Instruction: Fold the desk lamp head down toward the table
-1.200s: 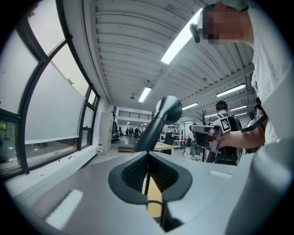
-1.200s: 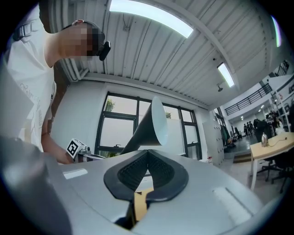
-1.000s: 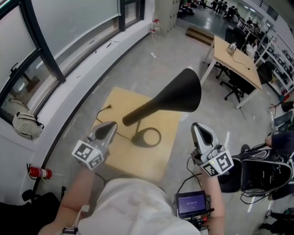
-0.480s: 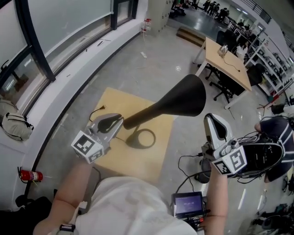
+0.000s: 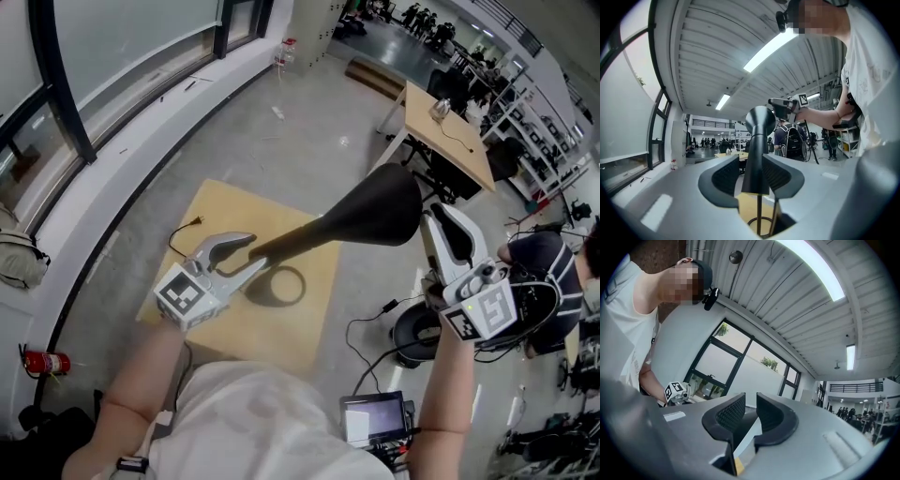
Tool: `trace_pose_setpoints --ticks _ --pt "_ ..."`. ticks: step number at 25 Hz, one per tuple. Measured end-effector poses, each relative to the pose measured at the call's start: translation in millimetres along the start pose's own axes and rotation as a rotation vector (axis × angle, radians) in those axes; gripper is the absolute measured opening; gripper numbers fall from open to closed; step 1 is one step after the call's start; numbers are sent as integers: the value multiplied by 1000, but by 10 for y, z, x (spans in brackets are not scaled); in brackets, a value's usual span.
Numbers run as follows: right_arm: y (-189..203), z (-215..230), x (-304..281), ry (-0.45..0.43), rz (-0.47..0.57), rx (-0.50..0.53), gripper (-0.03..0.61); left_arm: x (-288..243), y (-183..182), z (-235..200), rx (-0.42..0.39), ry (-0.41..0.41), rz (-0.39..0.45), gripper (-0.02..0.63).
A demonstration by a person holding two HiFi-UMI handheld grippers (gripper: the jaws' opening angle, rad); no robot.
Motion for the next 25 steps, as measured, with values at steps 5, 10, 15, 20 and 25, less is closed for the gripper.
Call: trace_pose_setpoints --ticks 5,10,15,20,25 --pt "-2 83 -197 1 -95 3 179 -50 68 12 -24 48 -24 186" --pt "57 118 -369 46 -174 12 259 -92 82 -9 -26 82 -23 218" --pt "35 109 -495 51 -207 13 281 -109 121 -10 -14 130 -27 258" --pt "68 75 -553 64 -235 10 283 -215 209 68 -19 180 -51 265" --pt "110 107 -605 86 -293 40 285 -296 250 33 -39 181 -73 264"
Point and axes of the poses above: the fingertips, and each gripper's own axes: x backward along the fingers, z to its right, y out of its underside, the point moved 9 cm from there along x, backward along the fingers, and after that the axes turned 2 degrees about -x, right-handed, at the moved point
